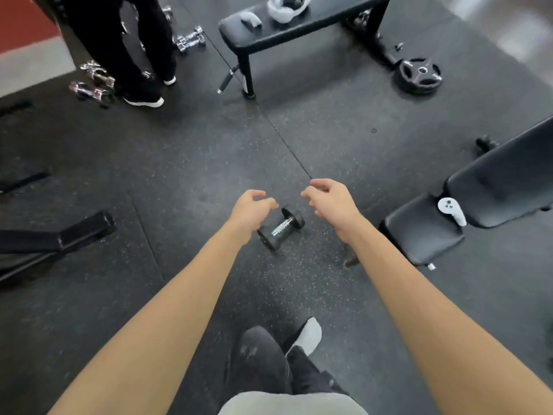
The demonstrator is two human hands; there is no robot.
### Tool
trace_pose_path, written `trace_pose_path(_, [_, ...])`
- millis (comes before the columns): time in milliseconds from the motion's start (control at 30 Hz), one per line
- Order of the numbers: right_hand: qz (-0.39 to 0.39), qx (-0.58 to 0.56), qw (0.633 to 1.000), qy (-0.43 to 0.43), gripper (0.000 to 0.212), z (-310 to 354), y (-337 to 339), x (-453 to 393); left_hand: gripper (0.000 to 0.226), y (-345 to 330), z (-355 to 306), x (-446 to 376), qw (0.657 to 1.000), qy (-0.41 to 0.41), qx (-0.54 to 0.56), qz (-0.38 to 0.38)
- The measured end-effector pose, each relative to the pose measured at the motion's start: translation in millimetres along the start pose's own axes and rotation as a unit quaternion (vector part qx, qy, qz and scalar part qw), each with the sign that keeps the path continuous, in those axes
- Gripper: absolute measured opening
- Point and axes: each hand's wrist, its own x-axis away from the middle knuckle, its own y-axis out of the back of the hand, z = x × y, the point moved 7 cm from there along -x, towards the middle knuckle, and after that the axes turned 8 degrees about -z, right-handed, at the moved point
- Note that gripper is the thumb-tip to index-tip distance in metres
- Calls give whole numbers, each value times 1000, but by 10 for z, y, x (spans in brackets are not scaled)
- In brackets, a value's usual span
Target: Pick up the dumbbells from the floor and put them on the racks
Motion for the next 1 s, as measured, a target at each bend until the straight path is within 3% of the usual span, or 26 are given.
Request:
trace_pose_path(233, [71, 34, 996, -47, 52, -20, -308, -900, 45, -316, -106, -779, 999, 43, 5, -28])
trace_pose_path(667, [88, 54, 990, -94, 60, -97, -558, -2618, 47, -1066, -247, -2194, 990, 107, 24, -88])
trace_pose_path(833, [113, 101, 984, -93, 63, -655, -919, -3405, 54, -1381, 197, -2870, 974, 143, 77, -156])
trace_pose_path(1000, [142, 188, 969, -71, 68, -1866, -1433, -4201, 70, -1738, 1393, -3618, 941, 221, 76, -243])
